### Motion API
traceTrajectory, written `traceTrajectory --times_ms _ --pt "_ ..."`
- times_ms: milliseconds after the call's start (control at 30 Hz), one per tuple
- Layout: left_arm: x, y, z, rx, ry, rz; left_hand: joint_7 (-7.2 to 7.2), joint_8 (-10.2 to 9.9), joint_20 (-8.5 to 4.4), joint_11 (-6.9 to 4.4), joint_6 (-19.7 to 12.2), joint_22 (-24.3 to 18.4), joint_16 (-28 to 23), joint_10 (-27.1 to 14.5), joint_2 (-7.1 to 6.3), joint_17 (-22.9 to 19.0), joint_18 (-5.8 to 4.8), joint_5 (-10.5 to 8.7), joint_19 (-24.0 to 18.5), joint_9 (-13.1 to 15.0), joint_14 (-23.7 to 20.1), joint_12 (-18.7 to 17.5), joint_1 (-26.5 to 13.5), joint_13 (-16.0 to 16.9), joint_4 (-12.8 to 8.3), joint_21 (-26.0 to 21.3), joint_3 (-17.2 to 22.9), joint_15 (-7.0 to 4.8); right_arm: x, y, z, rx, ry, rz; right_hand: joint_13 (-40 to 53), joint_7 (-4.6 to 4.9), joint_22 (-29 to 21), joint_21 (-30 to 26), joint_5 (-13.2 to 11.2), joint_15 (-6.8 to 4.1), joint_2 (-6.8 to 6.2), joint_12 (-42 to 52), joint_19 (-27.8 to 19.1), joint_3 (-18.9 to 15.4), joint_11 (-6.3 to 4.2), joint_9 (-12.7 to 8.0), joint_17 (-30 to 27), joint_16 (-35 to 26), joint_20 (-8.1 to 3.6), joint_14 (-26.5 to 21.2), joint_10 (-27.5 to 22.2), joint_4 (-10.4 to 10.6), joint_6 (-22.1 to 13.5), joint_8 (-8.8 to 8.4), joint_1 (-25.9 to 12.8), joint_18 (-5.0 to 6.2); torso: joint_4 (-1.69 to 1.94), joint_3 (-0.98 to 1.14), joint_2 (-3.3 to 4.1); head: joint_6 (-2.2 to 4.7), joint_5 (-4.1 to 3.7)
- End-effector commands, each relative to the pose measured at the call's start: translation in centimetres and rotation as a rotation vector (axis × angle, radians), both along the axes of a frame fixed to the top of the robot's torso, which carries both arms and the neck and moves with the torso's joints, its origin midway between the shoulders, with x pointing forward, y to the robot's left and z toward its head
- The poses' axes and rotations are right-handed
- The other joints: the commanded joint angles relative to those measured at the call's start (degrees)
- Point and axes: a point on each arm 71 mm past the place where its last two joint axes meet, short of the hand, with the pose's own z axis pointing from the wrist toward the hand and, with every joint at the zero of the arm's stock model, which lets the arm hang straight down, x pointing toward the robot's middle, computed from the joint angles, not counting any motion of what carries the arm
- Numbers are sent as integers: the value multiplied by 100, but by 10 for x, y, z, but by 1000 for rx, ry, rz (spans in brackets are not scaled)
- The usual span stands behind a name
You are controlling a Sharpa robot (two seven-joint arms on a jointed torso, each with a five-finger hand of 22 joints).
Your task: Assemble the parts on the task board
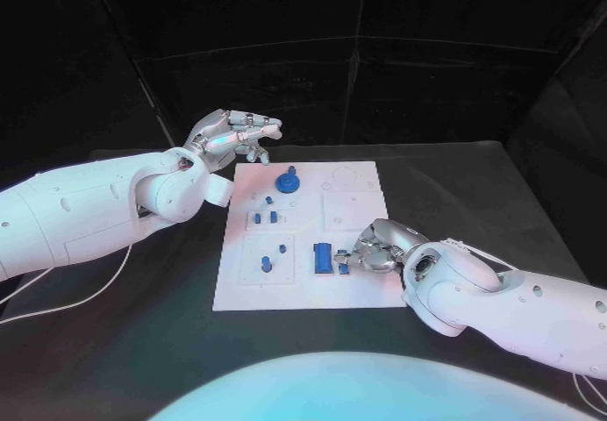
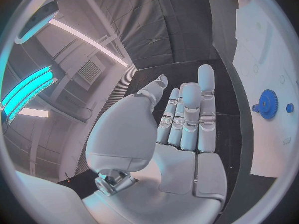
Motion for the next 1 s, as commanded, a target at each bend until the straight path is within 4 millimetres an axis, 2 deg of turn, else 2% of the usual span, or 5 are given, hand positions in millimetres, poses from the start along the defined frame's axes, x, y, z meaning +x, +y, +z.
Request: traceTrajectory --times_ms 33,200,333,767,1000 --pt "0 -1 1 -10 -1 -12 4 26 39 5 -26 -6 39 -29 37 -4 79 19 9 -7 -55 11 -37 7 11 -35 -38 -3 -2 0 4 26 -12 37 15 -3 -4 -39 -153 -24 33 -9 -8 -77 8 27 857 -26 -28 474 -42 -30 -38 15 191 -88 -4 1 -7 7 4" --pt "0 0 1 -9 -1 -10 5 27 40 5 -29 -7 43 -32 39 -3 79 20 9 -7 -54 15 -39 7 14 -37 -43 -2 -5 -6 5 23 -6 49 40 3 7 -39 -294 -22 68 12 -8 -158 13 65 861 -25 -26 475 -35 -173 -50 10 536 -90 -9 -4 -4 8 9" --pt "0 0 1 -9 0 -11 5 27 40 5 -29 -7 43 -32 39 -3 79 20 9 -7 -54 15 -39 7 14 -37 -43 -2 -5 -8 5 20 -3 56 52 7 20 -36 -269 -19 113 20 -4 -191 15 86 866 -23 -24 476 -32 -283 -52 7 738 -92 -3 1 3 12 0" --pt "0 -1 1 -9 1 -12 5 27 40 5 -29 -7 43 -32 39 -3 79 20 9 -7 -54 15 -39 7 14 -37 -43 -2 -2 -8 0 4 11 59 56 9 28 -34 -228 -18 153 22 -1 -222 17 98 868 -22 -22 477 -32 -325 -51 5 811 -93 0 -2 5 4 0" --pt "1 -1 1 -9 1 -12 4 29 40 4 -32 -9 43 -37 48 -10 79 22 10 -7 -57 19 -33 7 16 -39 -45 -2 1 -7 -3 -9 21 59 59 11 24 -38 -218 -17 197 22 -5 -263 18 116 866 -24 -20 476 -33 -436 -51 -1 969 -92 12 -1 10 1 1"
